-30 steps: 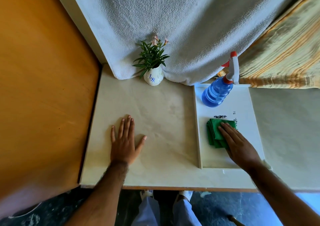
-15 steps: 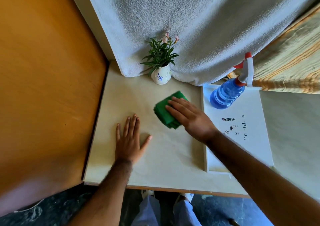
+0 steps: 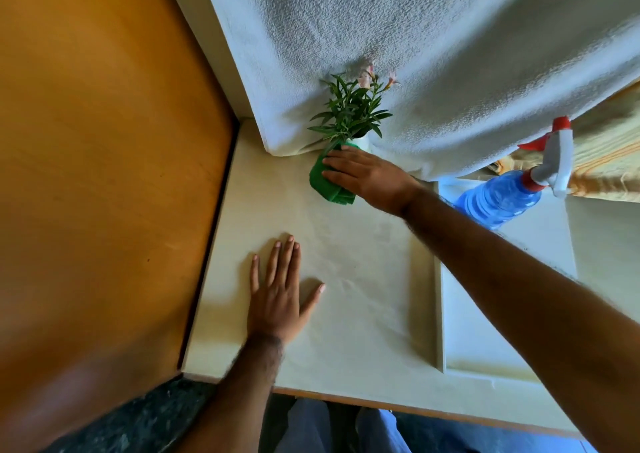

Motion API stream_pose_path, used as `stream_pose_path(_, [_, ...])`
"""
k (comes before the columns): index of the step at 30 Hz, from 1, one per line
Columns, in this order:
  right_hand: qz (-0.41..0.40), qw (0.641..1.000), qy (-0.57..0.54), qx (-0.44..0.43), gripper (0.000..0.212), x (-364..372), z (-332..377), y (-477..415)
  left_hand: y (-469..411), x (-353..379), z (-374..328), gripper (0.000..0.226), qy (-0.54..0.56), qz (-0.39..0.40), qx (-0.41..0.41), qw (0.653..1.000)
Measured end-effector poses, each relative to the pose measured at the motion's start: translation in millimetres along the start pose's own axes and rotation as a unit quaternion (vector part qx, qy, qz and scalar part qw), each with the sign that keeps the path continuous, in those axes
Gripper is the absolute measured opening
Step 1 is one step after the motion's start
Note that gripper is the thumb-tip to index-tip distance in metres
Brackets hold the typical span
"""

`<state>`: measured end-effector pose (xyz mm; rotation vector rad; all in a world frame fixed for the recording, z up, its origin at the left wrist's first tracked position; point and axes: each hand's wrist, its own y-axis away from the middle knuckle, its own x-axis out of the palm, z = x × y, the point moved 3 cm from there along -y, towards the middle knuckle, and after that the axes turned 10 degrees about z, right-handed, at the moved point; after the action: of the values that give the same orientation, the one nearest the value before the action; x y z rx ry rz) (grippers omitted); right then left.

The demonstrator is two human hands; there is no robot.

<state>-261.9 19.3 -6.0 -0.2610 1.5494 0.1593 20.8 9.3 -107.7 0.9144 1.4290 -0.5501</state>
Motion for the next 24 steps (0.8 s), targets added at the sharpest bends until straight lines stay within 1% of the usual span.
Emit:
stream_pose_path(6, [0.036, 0.996, -0.082, 0.005, 0.040, 24, 5, 7, 0, -1, 0, 0.093, 0.000, -0.001, -0.002, 1.000])
stream_pose_path(10, [0.061, 0.989, -0.127, 0.041, 0.046, 32, 12, 9, 0, -2, 0, 0.093, -0.003, 0.002, -0.003, 1.000])
stream_pose_path(12, [0.052, 0.987, -0.138, 0.056, 0.049, 27, 19, 10, 0, -2, 0, 0.092, -0.002, 0.001, -0.003, 1.000])
stream_pose_path(14, [0.018, 0.988, -0.139, 0.062, 0.053, 18, 23, 14, 1, -2, 0, 0.092, -0.001, -0.001, 0.000, 1.000])
stream_pose_path(17, [-0.033, 0.992, -0.101, 0.064, 0.044, 3, 16, 13, 1, -3, -1, 0.091, -0.003, -0.001, -0.001, 1.000])
stream_pose_path(20, [-0.017, 0.995, -0.092, 0.045, 0.049, -3, 1, 5, 1, -5, -1, 0.091, -0.004, 0.006, -0.002, 1.000])
stream_pose_path(22, [0.006, 0.995, -0.093, 0.028, 0.044, 0, -4, 1, 0, -6, -2, 0.092, -0.006, 0.012, -0.004, 1.000])
stream_pose_path(24, [0.037, 0.993, -0.111, 0.030, 0.048, 4, -4, 0, -1, -6, -2, 0.092, -0.005, 0.017, -0.004, 1.000])
